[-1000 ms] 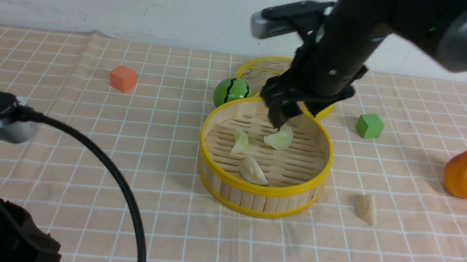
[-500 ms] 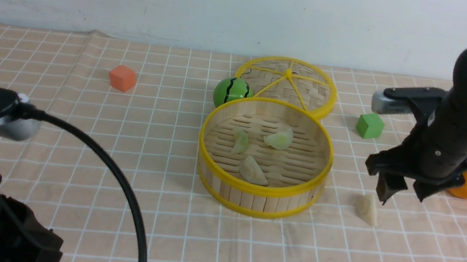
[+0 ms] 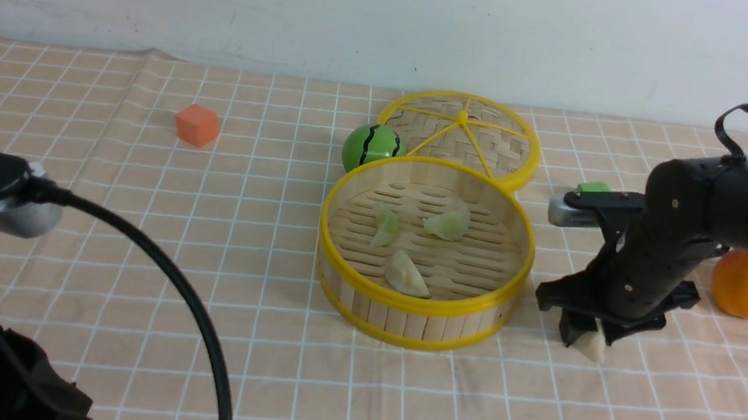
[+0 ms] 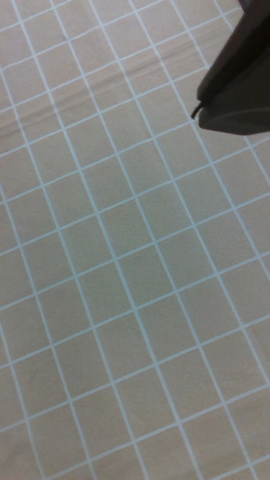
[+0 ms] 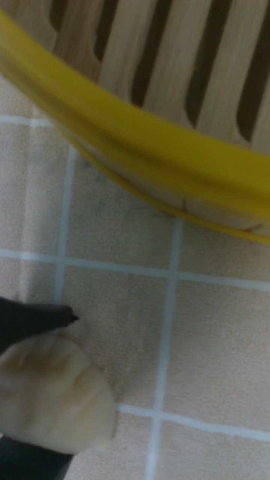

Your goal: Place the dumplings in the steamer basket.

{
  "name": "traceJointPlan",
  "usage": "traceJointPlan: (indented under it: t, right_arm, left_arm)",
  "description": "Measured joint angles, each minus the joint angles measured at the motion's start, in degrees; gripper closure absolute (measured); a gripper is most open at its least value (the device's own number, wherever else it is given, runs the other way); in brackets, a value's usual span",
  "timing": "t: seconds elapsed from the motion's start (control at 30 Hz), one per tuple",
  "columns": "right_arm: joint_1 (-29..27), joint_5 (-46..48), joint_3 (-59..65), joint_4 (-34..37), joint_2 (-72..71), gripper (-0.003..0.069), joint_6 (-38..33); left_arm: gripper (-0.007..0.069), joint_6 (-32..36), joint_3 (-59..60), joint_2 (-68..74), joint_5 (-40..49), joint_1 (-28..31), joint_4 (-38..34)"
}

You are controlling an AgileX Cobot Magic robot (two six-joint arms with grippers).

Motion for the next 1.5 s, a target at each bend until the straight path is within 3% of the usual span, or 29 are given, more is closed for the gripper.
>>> traceJointPlan:
  t: [0.07,0.27,0.43,0.63,0.87,0.93,1.13,1.27,1.43,1.5]
  right_arm:
    - [0.00,0.25,-0.22,0.02,-0.35,0.0415,0.00]
    - [1.18,7.80,-4.86,0.22,-5.14,0.0417,-3.76]
    - [7.12,12.40,-15.07,2.87,-8.21,0.0417,-7.13]
    - [12.89,9.20,-17.22,3.93,-2.94,0.0417,-7.72]
    - [14.11,3.12,-17.22,3.93,4.83,0.0413,-7.13]
    - [14.11,1.92,-17.22,3.73,5.78,0.0382,-7.13]
    - [14.11,1.91,-17.45,3.60,5.26,0.0198,-7.13]
    - [14.11,4.07,-17.97,3.97,2.17,0.0166,-7.13]
    - [14.11,7.29,-17.83,4.03,-9.18,0.0254,-7.13]
    - [14.31,7.63,-16.04,4.57,-17.11,0.0362,-7.13]
  left_arm:
    - [0.0620,0.00,0.00,0.00,0.29,0.00,0.00]
    - [0.0620,0.00,0.00,0.00,0.40,0.00,0.00]
    - [0.0620,0.00,0.00,0.00,0.07,0.00,0.00]
    - [0.0620,0.00,0.00,0.00,-0.01,0.00,0.00]
    - [0.0619,0.00,0.00,-1.17,1.83,0.00,0.00]
    - [0.0617,0.00,0.00,-2.81,2.21,0.00,0.00]
    - [0.0613,0.00,0.28,-11.21,3.31,0.00,0.83]
    - [0.0610,0.00,2.57,-18.83,2.68,0.00,1.92]
    - [0.0606,0.00,11.34,-33.62,-0.29,0.00,4.89]
    - [0.0605,0.00,16.17,-40.16,-3.45,0.00,5.11]
